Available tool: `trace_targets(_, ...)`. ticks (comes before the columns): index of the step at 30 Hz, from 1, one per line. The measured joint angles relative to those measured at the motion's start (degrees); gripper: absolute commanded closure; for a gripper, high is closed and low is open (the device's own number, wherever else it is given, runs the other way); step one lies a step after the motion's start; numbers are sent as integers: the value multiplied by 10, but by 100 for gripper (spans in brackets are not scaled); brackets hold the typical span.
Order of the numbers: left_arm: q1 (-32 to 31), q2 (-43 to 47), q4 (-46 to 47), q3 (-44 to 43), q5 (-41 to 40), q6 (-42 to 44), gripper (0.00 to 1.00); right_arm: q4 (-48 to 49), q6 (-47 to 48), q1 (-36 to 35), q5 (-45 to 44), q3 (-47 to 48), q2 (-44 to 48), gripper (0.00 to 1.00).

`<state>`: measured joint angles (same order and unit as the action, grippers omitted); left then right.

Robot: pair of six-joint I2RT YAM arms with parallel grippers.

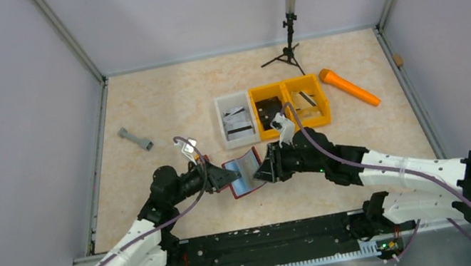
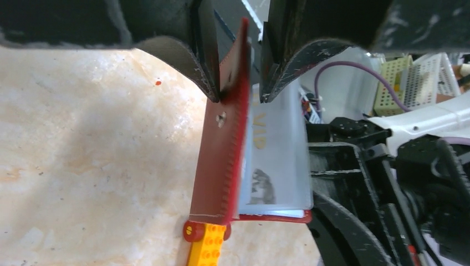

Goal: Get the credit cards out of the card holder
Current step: Remove the credit card from the card holder.

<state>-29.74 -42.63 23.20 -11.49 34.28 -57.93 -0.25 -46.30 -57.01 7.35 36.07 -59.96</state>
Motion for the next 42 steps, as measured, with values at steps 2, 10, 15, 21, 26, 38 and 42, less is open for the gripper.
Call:
trace_targets(2, -2, 0, -4, -1, 0, 3, 100, -5, 3, 0, -2, 0, -6, 63)
trace_targets(10, -9, 0, -11, -7, 1, 12, 100, -14, 7, 0, -8, 0, -21, 78)
trace_targets(15, -10, 7, -29, -10, 1, 22, 82, -26, 7, 0, -19, 0, -21, 100)
trace_targets(21, -10, 62, -100, -19, -22, 41, 75, -30, -3, -3, -40, -11, 10, 100)
trace_targets(26, -10, 113, -87, 8, -26, 25, 48, -26, -21, -1, -43, -35, 53, 100)
trace_targets(38, -10, 110, -30, 58, -19, -19, 12, -15, -45, 2, -25, -54, 75, 100)
trace_targets(42, -10, 98, -25, 58, -21, -24, 14, -15, -48, 2, -24, -54, 75, 100)
